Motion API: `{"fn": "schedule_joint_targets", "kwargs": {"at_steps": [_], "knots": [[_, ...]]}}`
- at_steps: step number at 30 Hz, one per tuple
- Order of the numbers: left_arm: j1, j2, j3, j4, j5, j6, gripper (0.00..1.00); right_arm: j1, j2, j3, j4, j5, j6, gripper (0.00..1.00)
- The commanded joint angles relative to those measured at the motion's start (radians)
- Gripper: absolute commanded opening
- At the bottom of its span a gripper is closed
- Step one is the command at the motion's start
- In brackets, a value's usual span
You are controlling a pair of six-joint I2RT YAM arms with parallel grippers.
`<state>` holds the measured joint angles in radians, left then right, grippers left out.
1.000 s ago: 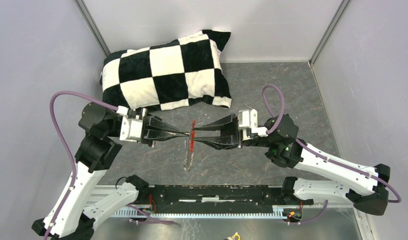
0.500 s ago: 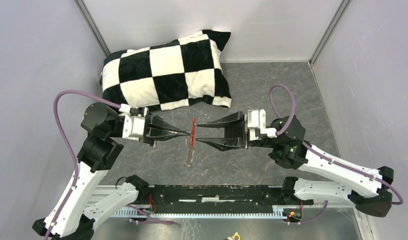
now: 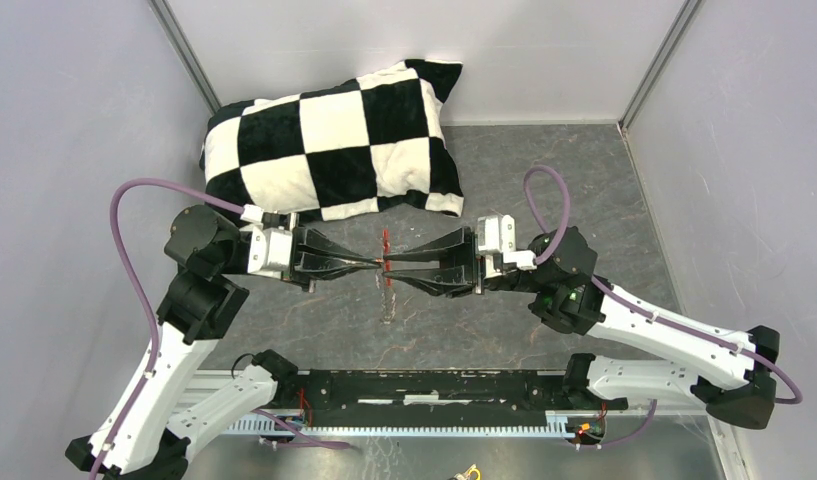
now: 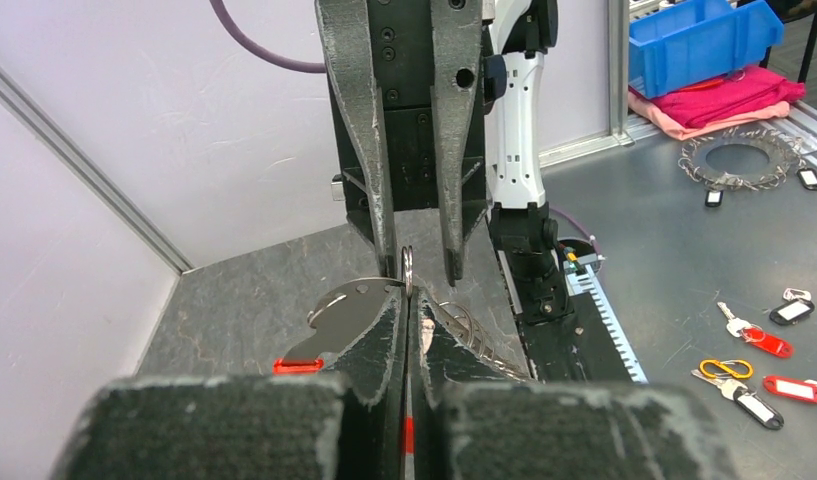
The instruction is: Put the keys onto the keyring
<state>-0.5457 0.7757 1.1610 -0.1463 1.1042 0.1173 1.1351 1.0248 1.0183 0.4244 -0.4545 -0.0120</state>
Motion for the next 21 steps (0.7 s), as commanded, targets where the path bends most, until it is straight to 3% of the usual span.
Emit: {"fn": "schedule_joint_targets", "kwargs": {"at_steps": [1, 6, 9, 10, 14, 18, 21], "knots": [[0.000, -0.009, -0.008, 0.043, -0.010, -0.053, 0.02, 0.005, 0.002, 0.047, 0.039, -0.002, 0.010, 0.27], [0.000, -0.008, -0.013, 0.020, -0.009, -0.028, 0.02, 0.004, 0.008, 0.052, 0.020, 0.009, 0.033, 0.02], [-0.001, -0.007, -0.007, -0.023, -0.017, 0.005, 0.02, 0.005, 0.004, 0.062, -0.053, 0.057, 0.020, 0.00], [0.000, -0.006, -0.003, -0.047, -0.022, 0.018, 0.05, 0.004, 0.001, 0.071, -0.084, 0.079, 0.007, 0.00], [0.000, 0.009, 0.057, -0.258, -0.051, 0.194, 0.37, 0.005, 0.019, 0.174, -0.340, 0.176, -0.081, 0.00], [0.000, 0.033, 0.125, -0.471, -0.099, 0.379, 0.52, 0.005, 0.026, 0.242, -0.505, 0.223, -0.131, 0.00], [0.000, 0.042, 0.149, -0.519, -0.127, 0.429, 0.51, 0.005, 0.049, 0.296, -0.601, 0.229, -0.156, 0.00]]}}
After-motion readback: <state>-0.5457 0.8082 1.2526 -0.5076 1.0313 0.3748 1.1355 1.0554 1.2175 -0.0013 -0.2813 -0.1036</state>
